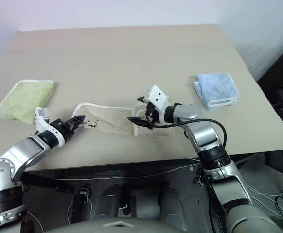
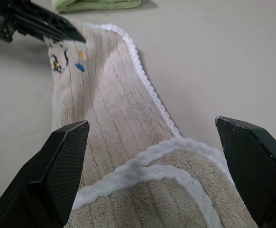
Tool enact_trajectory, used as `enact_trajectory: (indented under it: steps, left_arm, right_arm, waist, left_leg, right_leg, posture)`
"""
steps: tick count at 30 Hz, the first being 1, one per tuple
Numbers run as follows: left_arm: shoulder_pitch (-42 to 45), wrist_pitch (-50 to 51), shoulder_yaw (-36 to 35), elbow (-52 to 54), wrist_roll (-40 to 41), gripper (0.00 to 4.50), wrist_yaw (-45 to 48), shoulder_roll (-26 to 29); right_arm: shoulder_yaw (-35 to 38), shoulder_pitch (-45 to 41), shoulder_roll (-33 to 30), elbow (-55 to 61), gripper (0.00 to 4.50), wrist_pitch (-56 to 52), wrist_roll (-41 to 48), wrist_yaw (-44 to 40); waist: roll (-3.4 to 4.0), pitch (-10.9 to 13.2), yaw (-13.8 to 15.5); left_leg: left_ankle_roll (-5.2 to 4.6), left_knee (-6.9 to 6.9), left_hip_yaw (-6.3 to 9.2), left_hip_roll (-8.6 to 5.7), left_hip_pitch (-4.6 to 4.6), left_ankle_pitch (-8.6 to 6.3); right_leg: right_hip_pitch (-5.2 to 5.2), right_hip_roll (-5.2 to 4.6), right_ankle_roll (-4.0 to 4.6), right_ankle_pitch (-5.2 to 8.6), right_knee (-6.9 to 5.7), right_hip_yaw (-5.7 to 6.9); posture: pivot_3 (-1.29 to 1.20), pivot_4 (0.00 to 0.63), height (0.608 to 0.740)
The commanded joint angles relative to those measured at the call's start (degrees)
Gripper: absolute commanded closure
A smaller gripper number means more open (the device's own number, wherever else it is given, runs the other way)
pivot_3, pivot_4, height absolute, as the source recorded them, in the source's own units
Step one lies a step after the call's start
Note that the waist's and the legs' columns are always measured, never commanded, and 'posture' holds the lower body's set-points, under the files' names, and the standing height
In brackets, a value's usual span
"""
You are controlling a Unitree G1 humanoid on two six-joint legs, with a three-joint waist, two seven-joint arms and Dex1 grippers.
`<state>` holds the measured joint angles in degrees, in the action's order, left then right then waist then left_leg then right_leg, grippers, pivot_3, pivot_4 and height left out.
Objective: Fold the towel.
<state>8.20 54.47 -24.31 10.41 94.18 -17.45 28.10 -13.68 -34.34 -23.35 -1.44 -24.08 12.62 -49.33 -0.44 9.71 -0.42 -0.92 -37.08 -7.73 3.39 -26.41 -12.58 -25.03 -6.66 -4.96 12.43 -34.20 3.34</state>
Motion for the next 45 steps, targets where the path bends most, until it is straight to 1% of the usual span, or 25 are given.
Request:
enact_trajectory:
  steps: [1, 2, 4, 5, 6, 9, 12, 15, 18, 21, 25, 28, 31, 37, 39, 40, 41, 45]
  left_arm:
    - [2.55, 0.68, 1.08, 4.62, -0.74, 4.49, 7.72, 3.19]
    - [3.09, 0.88, 1.49, 5.08, -1.17, 4.49, 9.88, 4.07]
    - [4.57, -0.1, 4.31, 7.95, -8.3, 4.49, 18.3, 7.46]
    - [5.71, -0.15, 5.22, 8.02, -9.58, 4.49, 20.48, 8.28]
    - [6.96, -0.33, 6.07, 8.17, -10.74, 4.49, 23.54, 9.05]
    - [12.6, 2.41, 8.82, 6.68, -10.26, 4.49, 33.8, 11.45]
    - [19.35, 4.5, 13.79, 2.92, -13.53, 4.49, 41.58, 11.83]
    - [24.02, 2.32, 19.84, 0.92, -21.62, 4.49, 49.55, 10.82]
    - [28.87, 1.91, 26.33, -2.95, -28.11, 4.49, 54.93, 7.65]
    - [32.35, 1.95, 32.23, -7.59, -34.95, 4.49, 58.33, 4.6]
    - [34.8, -1.88, 34.7, -12.23, -41.92, 4.49, 60.65, -0.61]
    - [36.47, -1.45, 35.72, -15.17, -44.96, 4.49, 60.86, -4.84]
    - [37.95, -2.33, 37.74, -18.21, -49.98, 4.49, 61.39, -7.37]
    - [40.61, -0.77, 39.06, -22.03, -54.41, 4.49, 64.09, -10.68]
    - [40.55, -2.47, 38.76, -22.26, -55.77, 3.93, 64.97, -11.66]
    - [40.69, -2.26, 37.93, -22.67, -56.0, 3.73, 64.21, -12.51]
    - [40.79, -1.86, 37.3, -22.76, -56.01, 3.43, 64.09, -13.03]
    - [39.83, -1.28, 36.96, -20.03, -56.29, 1.98, 66.44, -12.35]
  right_arm:
    - [3.35, -0.53, 0.13, 2.71, 0.0, -0.59, 2.28, 0.32]
    - [3.99, -0.47, 0.1, 3.06, 0.0, -1.13, 2.89, 0.3]
    - [7.87, -0.87, 0.43, 4.49, 0.0, -6.2, 7.23, 1.35]
    - [9.77, -1.22, 0.48, 5.06, 0.0, -8.4, 9.13, 2.05]
    - [11.26, -1.45, 0.35, 5.56, 0.0, -9.28, 10.15, 2.76]
    - [15.63, -2.47, 0.73, 5.01, 0.0, -9.64, 10.78, 7.47]
    - [21.01, -4.42, 1.67, 4.21, 0.0, -10.21, 12.53, 12.79]
    - [24.08, -5.48, 1.27, 2.54, 0.0, -9.08, 10.98, 17.81]
    - [25.78, -5.01, -0.15, 0.35, 0.0, -6.56, 6.46, 24.13]
    - [28.5, -3.17, -0.93, 2.12, 0.0, -6.9, 5.72, 28.53]
    - [29.65, 0.49, -1.27, 6.45, 0.0, -8.19, 5.79, 31.24]
    - [29.14, 3.89, -1.78, 9.66, 0.0, -8.13, 4.53, 32.76]
    - [29.94, 5.26, -1.59, 11.58, 0.0, -8.85, 4.96, 34.21]
    - [30.94, 6.22, -1.97, 12.71, 0.0, -9.44, 4.78, 36.3]
    - [31.15, 6.41, -2.04, 12.85, 0.0, -9.52, 4.79, 36.6]
    - [31.05, 6.48, -2.14, 12.88, 0.0, -9.46, 4.56, 36.77]
    - [30.87, 6.53, -2.21, 12.76, 0.0, -9.22, 4.26, 36.86]
    - [30.09, 6.2, -2.06, 11.93, 0.0, -8.61, 3.61, 37.04]
  waist:
    - [-0.02, 0.01, -0.17]
    - [-0.03, 0.02, -0.25]
    - [-0.03, 0.02, -0.3]
    - [-0.02, 0.02, -0.24]
    - [-0.02, 0.02, -0.22]
    - [-0.03, 0.02, -0.28]
    - [-0.01, 0.03, -0.28]
    - [-0.01, 0.03, -0.32]
    - [-0.02, 0.03, -0.11]
    - [-0.02, 0.04, -0.18]
    - [-0.02, 0.04, -0.31]
    - [-0.02, 0.05, -0.31]
    - [-0.01, 0.05, -0.35]
    - [-0.02, 0.05, -0.26]
    - [-0.02, 0.05, -0.28]
    - [-0.02, 0.05, -0.27]
    - [-0.02, 0.05, -0.26]
    - [-0.03, 0.05, -0.31]
  left_leg:
    - [0.0, 0.0, -0.01, 0.0, 0.0, 0.0]
    - [0.0, -0.01, -0.01, 0.0, -0.01, 0.0]
    - [0.01, 0.01, -0.04, 0.0, -0.01, 0.0]
    - [0.04, 0.02, -0.05, 0.0, -0.04, 0.02]
    - [0.27, 0.05, -0.08, 0.0, -0.04, 0.15]
    - [0.31, 0.07, -0.1, 0.01, -0.06, 0.17]
    - [0.32, 0.08, -0.1, 0.01, -0.08, 0.19]
    - [0.32, 0.08, -0.11, 0.03, -0.07, 0.22]
    - [0.2, 0.07, -0.12, 0.03, -0.06, 0.31]
    - [0.19, 0.03, -0.11, 0.01, -0.1, 0.34]
    - [0.18, 0.04, -0.1, 0.02, -0.09, 0.35]
    - [0.18, 0.03, -0.05, 0.02, -0.07, 0.35]
    - [0.16, -0.02, -0.03, 0.02, -0.05, 0.35]
    - [-0.06, -0.13, 0.06, 0.03, -0.03, 0.23]
    - [-0.06, -0.15, 0.08, 0.03, -0.03, 0.23]
    - [-0.07, -0.15, 0.08, 0.03, -0.02, 0.23]
    - [-0.07, -0.15, 0.08, 0.03, -0.03, 0.23]
    - [-0.08, -0.26, 0.09, 0.02, 0.01, 0.22]
  right_leg:
    - [0.0, 0.0, 0.0, 0.0, 0.0, 0.0]
    - [0.0, 0.0, 0.0, 0.0, 0.0, 0.0]
    - [-0.03, 0.0, 0.0, 0.0, -0.01, -0.01]
    - [-0.08, 0.0, -0.01, 0.0, -0.02, -0.01]
    - [-0.1, 0.0, -0.01, 0.0, -0.02, -0.01]
    - [-0.14, 0.01, -0.01, 0.0, -0.02, -0.01]
    - [-0.17, 0.05, -0.02, 0.0, -0.03, -0.01]
    - [-0.16, 0.1, -0.2, -0.07, -0.05, -0.02]
    - [-0.12, 0.11, -0.26, -0.04, -0.05, -0.02]
    - [-0.12, 0.1, -0.29, -0.04, -0.05, -0.03]
    - [-0.12, 0.1, -0.5, 0.05, -0.11, -0.03]
    - [-0.13, 0.1, -0.63, 0.12, -0.21, -0.03]
    - [-0.12, 0.1, -0.66, 0.13, -0.28, -0.03]
    - [-0.12, 0.1, -0.67, 0.13, -0.44, -0.03]
    - [-0.12, 0.1, -0.68, 0.14, -0.47, -0.03]
    - [-0.12, 0.1, -0.68, 0.14, -0.48, -0.03]
    - [-0.12, 0.1, -0.69, 0.14, -0.5, -0.03]
    - [-0.16, 0.07, -0.82, 0.21, -0.81, -0.03]
  posture:
    - [0.0, 0.15, 0.74]
    - [0.0, 0.15, 0.74]
    - [0.0, 0.15, 0.74]
    - [0.0, 0.15, 0.74]
    - [0.0, 0.15, 0.74]
    - [0.0, 0.15, 0.74]
    - [0.0, 0.15, 0.74]
    - [0.0, 0.15, 0.74]
    - [0.0, 0.15, 0.74]
    - [0.0, 0.15, 0.74]
    - [0.0, 0.15, 0.74]
    - [0.0, 0.15, 0.74]
    - [0.0, 0.15, 0.74]
    - [0.0, 0.15, 0.74]
    - [0.0, 0.15, 0.74]
    - [0.0, 0.15, 0.74]
    - [0.0, 0.15, 0.74]
    - [0.0, 0.15, 0.74]
